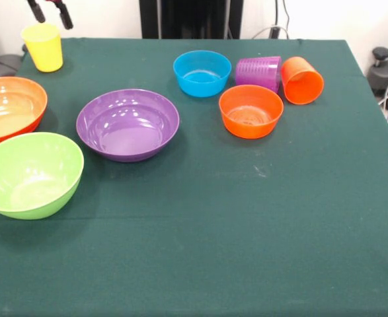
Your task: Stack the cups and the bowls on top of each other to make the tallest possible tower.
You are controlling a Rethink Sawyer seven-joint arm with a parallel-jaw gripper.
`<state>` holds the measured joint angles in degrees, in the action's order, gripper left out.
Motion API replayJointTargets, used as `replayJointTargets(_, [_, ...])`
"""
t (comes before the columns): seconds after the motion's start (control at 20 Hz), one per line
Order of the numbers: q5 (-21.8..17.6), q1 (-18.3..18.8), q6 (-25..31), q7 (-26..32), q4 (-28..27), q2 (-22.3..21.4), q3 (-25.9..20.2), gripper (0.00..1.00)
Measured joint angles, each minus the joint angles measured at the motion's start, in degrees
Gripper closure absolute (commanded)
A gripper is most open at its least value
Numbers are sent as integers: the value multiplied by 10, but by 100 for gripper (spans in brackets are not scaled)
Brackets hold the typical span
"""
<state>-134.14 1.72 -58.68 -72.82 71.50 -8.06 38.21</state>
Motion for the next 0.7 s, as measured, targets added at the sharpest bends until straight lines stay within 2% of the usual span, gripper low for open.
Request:
replayJointTargets(0.3, [-4,0,-31,0,0,1,0,0])
replayJointTargets(0.6, [-4,-4,-115,0,0,1,4,0])
replayJointTargets(0.7, [-4,-5,-120,0,0,1,6,0])
